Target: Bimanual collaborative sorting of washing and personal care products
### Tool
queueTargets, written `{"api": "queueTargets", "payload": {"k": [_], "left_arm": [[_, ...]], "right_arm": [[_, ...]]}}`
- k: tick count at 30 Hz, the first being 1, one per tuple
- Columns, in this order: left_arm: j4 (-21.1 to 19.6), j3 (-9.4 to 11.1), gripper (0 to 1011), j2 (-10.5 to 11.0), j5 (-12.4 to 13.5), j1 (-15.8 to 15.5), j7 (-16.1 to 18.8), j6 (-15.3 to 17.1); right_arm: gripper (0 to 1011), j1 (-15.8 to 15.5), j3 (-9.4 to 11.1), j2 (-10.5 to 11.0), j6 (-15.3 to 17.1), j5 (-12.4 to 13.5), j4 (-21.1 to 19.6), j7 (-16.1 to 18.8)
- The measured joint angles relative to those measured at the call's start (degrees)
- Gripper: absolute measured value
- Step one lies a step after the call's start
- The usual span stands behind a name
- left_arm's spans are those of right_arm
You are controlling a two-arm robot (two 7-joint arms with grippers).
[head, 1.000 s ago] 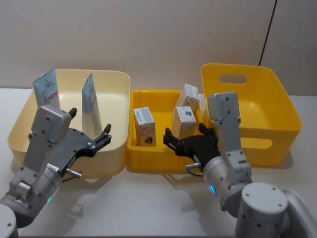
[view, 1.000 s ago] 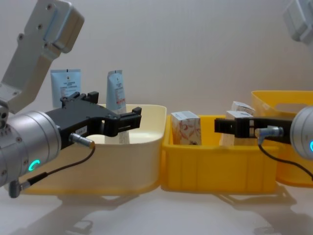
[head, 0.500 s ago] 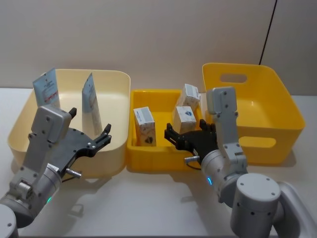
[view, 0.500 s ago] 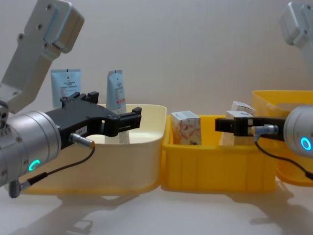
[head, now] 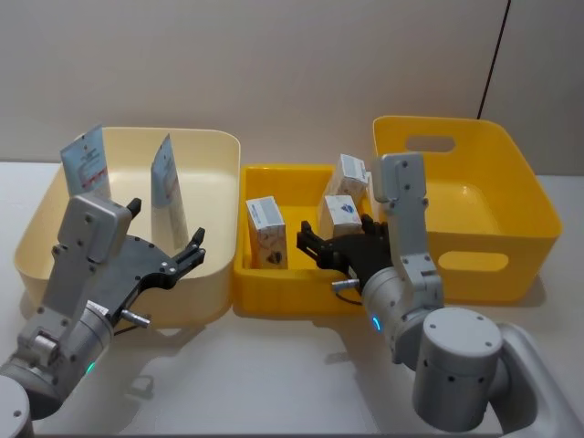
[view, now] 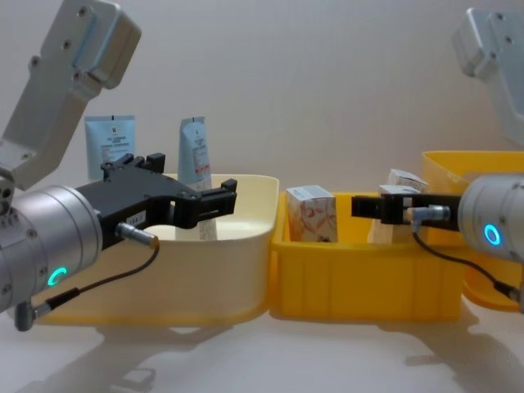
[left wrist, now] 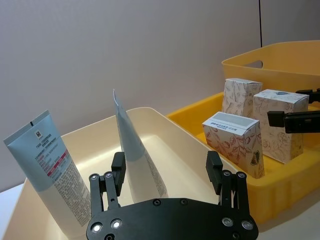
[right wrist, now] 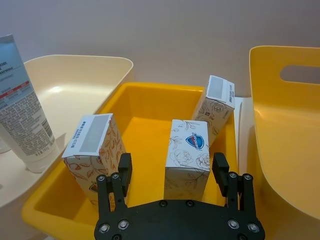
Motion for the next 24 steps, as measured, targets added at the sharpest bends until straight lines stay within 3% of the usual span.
{"api": "queueTargets", "payload": {"k": [7,24], "left_arm": [[0.00,0.00,1003,0.00,0.00,0.00,0.00,0.00],[0.00,0.00,1003,0.00,0.00,0.00,0.00,0.00]], "right_arm": [[944,0.43,0.03,-0.33,-0.09,-0.10,0.56,0.07],[472,0.94,0.03,-0.71,-0.20,-0.25,1.22,0.18]]}}
